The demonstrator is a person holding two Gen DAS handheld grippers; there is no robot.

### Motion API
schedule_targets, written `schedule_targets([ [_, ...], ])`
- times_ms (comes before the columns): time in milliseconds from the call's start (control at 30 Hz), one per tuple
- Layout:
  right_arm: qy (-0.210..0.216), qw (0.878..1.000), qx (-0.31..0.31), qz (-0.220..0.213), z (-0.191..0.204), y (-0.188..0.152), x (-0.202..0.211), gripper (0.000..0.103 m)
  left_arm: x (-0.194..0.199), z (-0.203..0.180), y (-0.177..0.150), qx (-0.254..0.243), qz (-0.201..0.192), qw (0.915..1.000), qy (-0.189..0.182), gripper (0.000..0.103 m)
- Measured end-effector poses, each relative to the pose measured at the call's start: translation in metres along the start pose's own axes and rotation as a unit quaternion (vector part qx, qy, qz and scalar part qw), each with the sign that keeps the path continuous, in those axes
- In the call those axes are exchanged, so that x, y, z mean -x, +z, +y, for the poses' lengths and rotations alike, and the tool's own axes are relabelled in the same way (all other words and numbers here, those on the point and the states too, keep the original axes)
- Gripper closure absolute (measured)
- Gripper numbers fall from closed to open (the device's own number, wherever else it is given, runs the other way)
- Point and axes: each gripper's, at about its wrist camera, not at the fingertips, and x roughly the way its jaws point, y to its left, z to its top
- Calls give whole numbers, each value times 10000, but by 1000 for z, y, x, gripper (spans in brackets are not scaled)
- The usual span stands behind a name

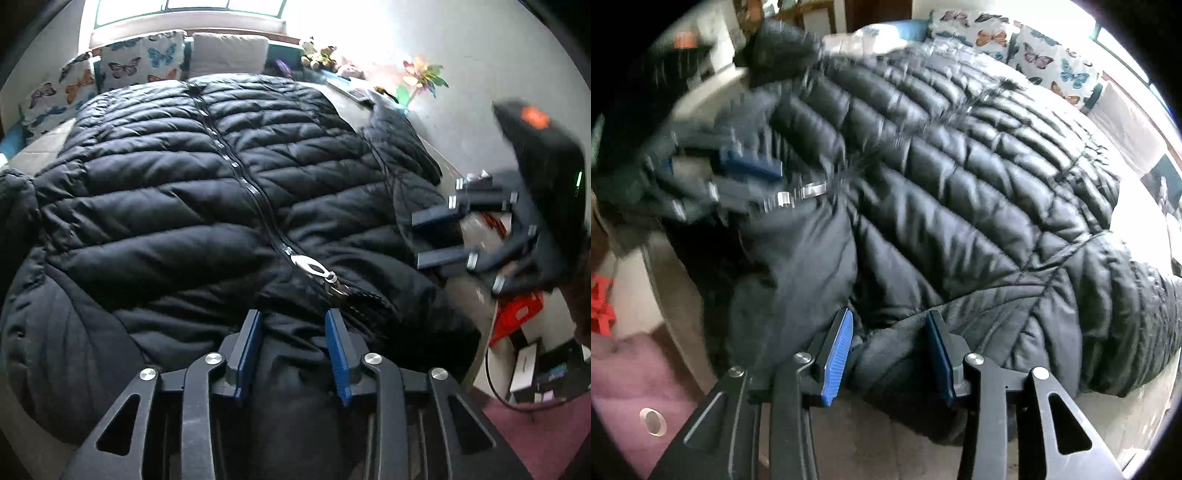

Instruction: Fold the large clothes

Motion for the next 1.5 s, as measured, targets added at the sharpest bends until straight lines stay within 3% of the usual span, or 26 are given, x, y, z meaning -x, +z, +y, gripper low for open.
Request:
schedule_targets([
  [67,-195,9998,-58,-61,-4,-1,1,56,-5,1,0,48,63,9999,-87,70],
  [133,-105,9989,-317,344,-21,-7,-25,54,-7,3,0,102,94,9998,-170,70],
  [200,-144,9997,-55,187,-17,-17,-26,54,-8,3,-1,110,135,9996,-243,71],
  [300,-275,9984,-7,491,-14,-20,-21,54,-10,-2,-2,114,217,9989,-391,71],
  [500,-295,9960,278,796,-12,-9,-17,54,-3,0,4,-57,128,9995,-296,70],
  [633,-449,9975,346,418,-17,22,-8,54,37,21,9,84,-341,9993,101,67],
  [700,-379,9987,176,276,-31,37,-12,54,72,50,16,504,-744,9954,331,67],
  [733,-303,9993,49,230,-36,41,-14,54,88,69,19,815,-938,9912,447,61],
  [767,-244,9994,-33,247,-39,41,-18,54,105,90,21,1160,-1124,9853,565,43],
  [833,-187,9989,-209,366,-41,42,-31,54,138,133,21,1875,-1562,9660,850,15],
  [933,-46,9980,-385,496,-52,46,-56,50,176,190,16,2680,-2118,9343,1022,14],
  [967,-31,9980,-406,475,-56,51,-60,49,192,220,13,3108,-2360,9144,1076,13],
  [1033,25,9978,-444,489,-57,54,-61,48,207,255,7,3588,-2586,8905,1069,13],
  [1067,39,9978,-439,486,-58,56,-63,48,216,284,2,3965,-2750,8700,1009,13],
  [1133,32,9981,-390,478,-58,58,-66,47,223,319,-4,4401,-2842,8469,910,13],
  [1167,27,9982,-368,476,-59,58,-66,47,225,344,-8,4709,-2898,8289,850,13],
  [1267,50,9981,-389,475,-54,47,-56,46,223,393,-16,5231,-2993,7951,676,13],
  [1367,80,9981,-396,472,-56,45,-57,46,215,435,-22,5645,-2976,7682,512,13],
  [1500,98,9980,-429,453,-55,45,-56,45,192,489,-32,6237,-2955,7235,165,16],
])
